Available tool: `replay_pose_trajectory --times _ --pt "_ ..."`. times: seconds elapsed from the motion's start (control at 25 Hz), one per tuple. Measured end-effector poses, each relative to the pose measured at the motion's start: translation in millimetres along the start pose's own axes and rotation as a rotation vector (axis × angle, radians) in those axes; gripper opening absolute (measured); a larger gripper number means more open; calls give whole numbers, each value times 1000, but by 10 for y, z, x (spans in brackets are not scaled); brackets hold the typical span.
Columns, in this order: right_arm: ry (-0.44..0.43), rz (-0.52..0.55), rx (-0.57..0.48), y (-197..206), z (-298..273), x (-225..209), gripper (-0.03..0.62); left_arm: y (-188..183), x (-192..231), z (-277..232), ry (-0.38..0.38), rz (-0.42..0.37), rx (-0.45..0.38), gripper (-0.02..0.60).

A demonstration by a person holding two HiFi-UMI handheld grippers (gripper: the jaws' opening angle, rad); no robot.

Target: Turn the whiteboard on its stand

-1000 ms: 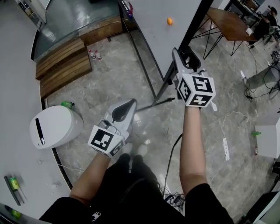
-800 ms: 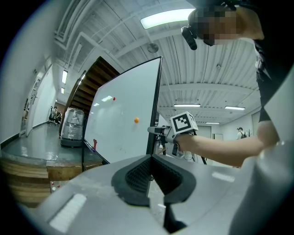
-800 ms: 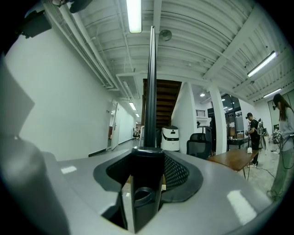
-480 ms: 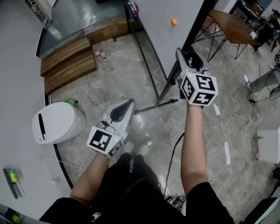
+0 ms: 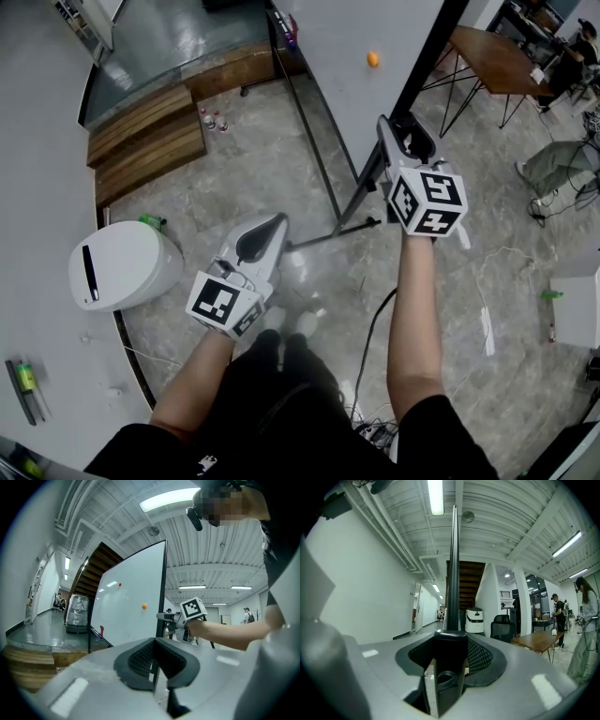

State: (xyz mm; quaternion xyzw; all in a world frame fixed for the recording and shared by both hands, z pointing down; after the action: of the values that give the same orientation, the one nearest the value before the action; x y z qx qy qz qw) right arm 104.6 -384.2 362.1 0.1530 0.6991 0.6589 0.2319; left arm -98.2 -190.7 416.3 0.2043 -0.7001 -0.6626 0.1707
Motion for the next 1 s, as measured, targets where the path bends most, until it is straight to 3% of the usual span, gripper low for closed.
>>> replay_pose_trajectory --times 1.0 --pt "13 -10 55 2 726 1 193 -194 -90 57 28 -24 -31 3"
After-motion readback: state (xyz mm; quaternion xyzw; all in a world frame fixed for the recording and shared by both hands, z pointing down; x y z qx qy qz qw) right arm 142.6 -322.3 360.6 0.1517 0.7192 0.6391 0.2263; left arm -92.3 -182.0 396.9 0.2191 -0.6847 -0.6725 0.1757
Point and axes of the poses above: the fingertips, and each gripper's own axes: z backward along the fingers, x to its left, y out of its underside, the point moved 6 cm from there along z, backward along the fingers, and after that the axes turned 8 degrees about -z, right-handed, at the moved point
